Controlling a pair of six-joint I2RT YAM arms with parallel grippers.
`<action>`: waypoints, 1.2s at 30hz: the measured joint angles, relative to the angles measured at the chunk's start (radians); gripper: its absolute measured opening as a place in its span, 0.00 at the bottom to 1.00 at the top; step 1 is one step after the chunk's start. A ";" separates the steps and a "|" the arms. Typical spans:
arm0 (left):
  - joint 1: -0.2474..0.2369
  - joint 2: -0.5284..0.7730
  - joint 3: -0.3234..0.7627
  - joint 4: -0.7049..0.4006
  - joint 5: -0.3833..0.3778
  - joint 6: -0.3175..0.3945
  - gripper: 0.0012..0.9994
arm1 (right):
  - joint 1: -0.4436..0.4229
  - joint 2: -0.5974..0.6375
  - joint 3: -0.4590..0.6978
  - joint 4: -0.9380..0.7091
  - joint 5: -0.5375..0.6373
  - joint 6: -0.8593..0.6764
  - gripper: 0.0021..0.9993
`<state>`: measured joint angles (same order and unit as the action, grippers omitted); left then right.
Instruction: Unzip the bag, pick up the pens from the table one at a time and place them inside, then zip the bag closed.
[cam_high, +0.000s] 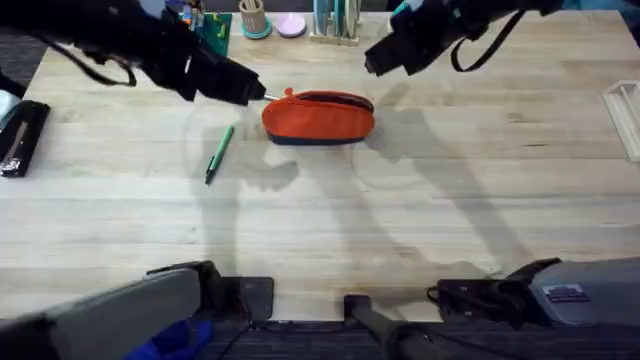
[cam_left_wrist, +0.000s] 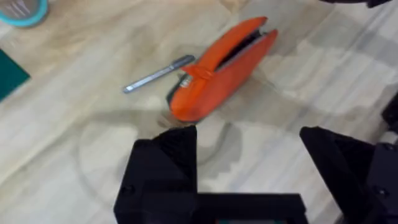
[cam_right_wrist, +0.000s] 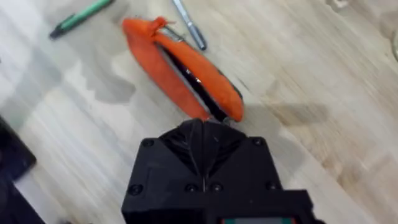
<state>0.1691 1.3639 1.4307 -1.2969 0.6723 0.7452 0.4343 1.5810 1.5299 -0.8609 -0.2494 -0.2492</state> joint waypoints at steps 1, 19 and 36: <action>-0.008 -0.015 0.000 -0.013 -0.009 -0.013 1.00 | 0.000 0.000 0.000 -0.011 -0.010 -0.031 0.03; -0.072 -0.200 0.000 -0.181 -0.060 -0.174 1.00 | 0.000 0.080 0.005 -0.126 -0.043 -0.523 0.03; -0.072 -0.247 0.001 -0.256 -0.064 -0.182 1.00 | 0.000 0.207 0.005 -0.021 -0.055 -0.615 0.03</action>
<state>0.0975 1.1172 1.4319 -1.5526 0.6083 0.5636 0.4343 1.7876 1.5345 -0.8822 -0.3046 -0.8638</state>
